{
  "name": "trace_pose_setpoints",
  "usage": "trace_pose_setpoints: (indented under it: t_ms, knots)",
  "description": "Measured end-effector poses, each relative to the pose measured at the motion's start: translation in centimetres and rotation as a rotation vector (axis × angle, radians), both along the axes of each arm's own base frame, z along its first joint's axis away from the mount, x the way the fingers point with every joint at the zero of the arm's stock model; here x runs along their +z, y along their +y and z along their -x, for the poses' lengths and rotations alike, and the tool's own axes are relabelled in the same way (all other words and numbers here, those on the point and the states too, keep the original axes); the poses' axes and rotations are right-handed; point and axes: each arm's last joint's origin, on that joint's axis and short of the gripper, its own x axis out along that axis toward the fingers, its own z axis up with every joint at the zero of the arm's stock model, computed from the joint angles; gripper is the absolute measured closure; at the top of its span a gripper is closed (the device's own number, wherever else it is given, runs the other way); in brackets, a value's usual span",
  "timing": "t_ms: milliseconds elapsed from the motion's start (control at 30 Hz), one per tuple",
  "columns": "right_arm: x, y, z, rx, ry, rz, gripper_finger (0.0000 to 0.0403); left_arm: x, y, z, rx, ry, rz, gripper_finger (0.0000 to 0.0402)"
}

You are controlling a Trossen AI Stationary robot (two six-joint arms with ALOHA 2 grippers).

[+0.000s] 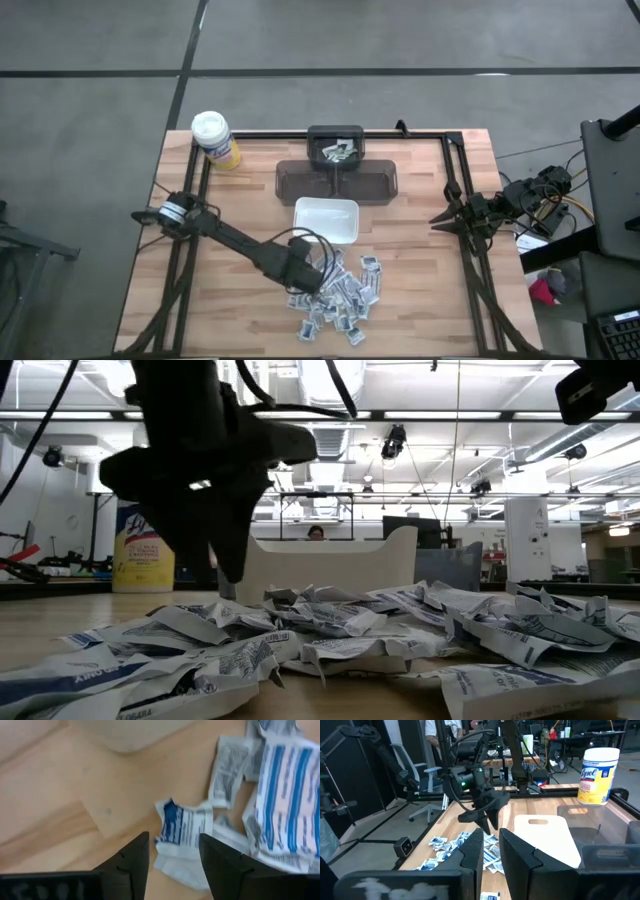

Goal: Pick & Place First Aid Supplies
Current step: Put the alcohol pad into the left black bin

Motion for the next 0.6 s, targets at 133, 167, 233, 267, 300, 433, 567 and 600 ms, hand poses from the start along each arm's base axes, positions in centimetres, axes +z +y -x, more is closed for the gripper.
trace_pose_setpoints:
  t_ms: [133, 167, 233, 267, 300, 433, 567, 600]
  knots:
    - [0.0, 0.0, 0.0, 0.000, 0.001, -0.003, 0.0344, -0.2, 0.9, -0.2, 0.030, 0.011, 0.010, 0.0237]
    - [0.0, 0.0, 0.0, 0.000, 0.001, -0.003, 0.0344, -0.3, 1.0, -0.2, 0.039, 0.017, 0.017, 0.0237]
    - [0.0, 0.0, 0.0, 0.000, 0.001, -0.003, 0.0344, -0.5, 0.9, 0.0, 0.052, 0.029, 0.040, 0.0237]
    - [0.0, 0.0, 0.0, 0.000, 0.001, -0.003, 0.0344, -0.6, 0.9, 0.0, 0.056, 0.030, 0.045, 0.0237]
    - [0.0, 0.0, 0.0, 0.000, 0.001, -0.003, 0.0344, -0.7, 0.8, 0.1, 0.058, 0.030, 0.056, 0.0237]
    - [0.0, 0.0, 0.0, 0.000, 0.000, -0.001, 0.0344, -1.0, 0.7, 0.3, 0.073, 0.041, 0.064, 0.0237]
    - [0.0, 0.0, 0.0, 0.000, 0.000, 0.001, 0.0344, -1.3, 0.9, 0.4, 0.077, 0.049, 0.059, 0.0237]
    - [0.0, 0.0, 0.0, 0.000, 0.000, 0.000, 0.0344, -1.5, 0.9, 0.5, 0.077, 0.053, 0.058, 0.0237]
